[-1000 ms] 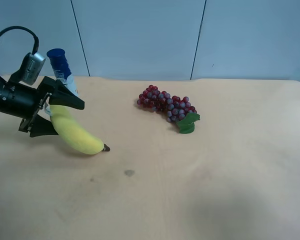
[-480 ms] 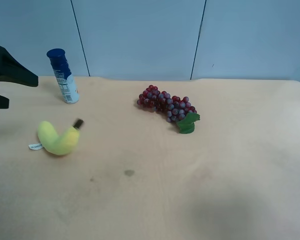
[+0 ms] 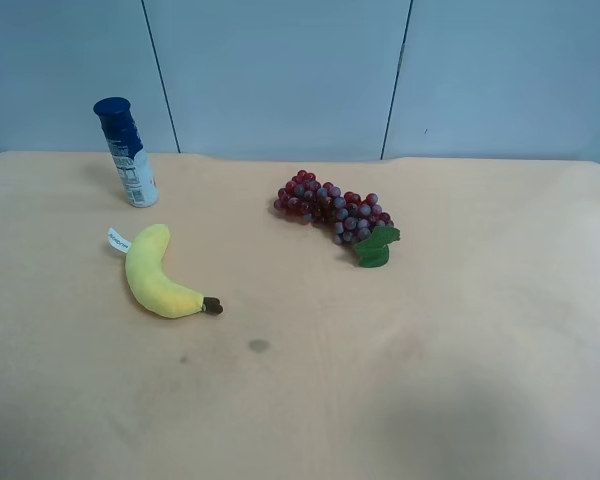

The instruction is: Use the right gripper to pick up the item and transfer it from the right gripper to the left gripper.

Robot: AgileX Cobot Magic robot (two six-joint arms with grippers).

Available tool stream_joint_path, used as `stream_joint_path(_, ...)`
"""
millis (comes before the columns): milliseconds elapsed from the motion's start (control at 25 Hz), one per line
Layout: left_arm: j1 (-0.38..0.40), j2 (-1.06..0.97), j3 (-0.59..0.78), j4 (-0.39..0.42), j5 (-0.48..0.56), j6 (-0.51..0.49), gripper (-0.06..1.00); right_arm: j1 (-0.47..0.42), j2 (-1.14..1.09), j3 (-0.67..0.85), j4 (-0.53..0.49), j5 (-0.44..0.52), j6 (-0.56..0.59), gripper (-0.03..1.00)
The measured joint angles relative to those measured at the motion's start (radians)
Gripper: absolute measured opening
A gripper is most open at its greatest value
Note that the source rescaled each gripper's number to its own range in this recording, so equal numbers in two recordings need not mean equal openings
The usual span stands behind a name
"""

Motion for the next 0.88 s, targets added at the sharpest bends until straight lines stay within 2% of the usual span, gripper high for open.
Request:
stream_joint_path(160,0.000,-0.130,0.000,0.100,0.053,-0.062,1.00,0.000,0.000,0.000,0.000,0.000,0.000,1.00)
stream_joint_path(440,-0.027,-0.299,0.044,0.222,0.106,-0.116,1.00,0.000,0.000,0.000,0.000,0.000,0.000,1.00)
stream_joint_path(640,-0.038,-0.425,0.108,0.314,0.135,-0.196,1.00,0.000,0.000,0.000,0.000,0.000,0.000,1.00)
stream_joint_path(880,-0.038,-0.624,0.225,0.397,0.135,-0.210,1.00,0.000,0.000,0.000,0.000,0.000,0.000,1.00)
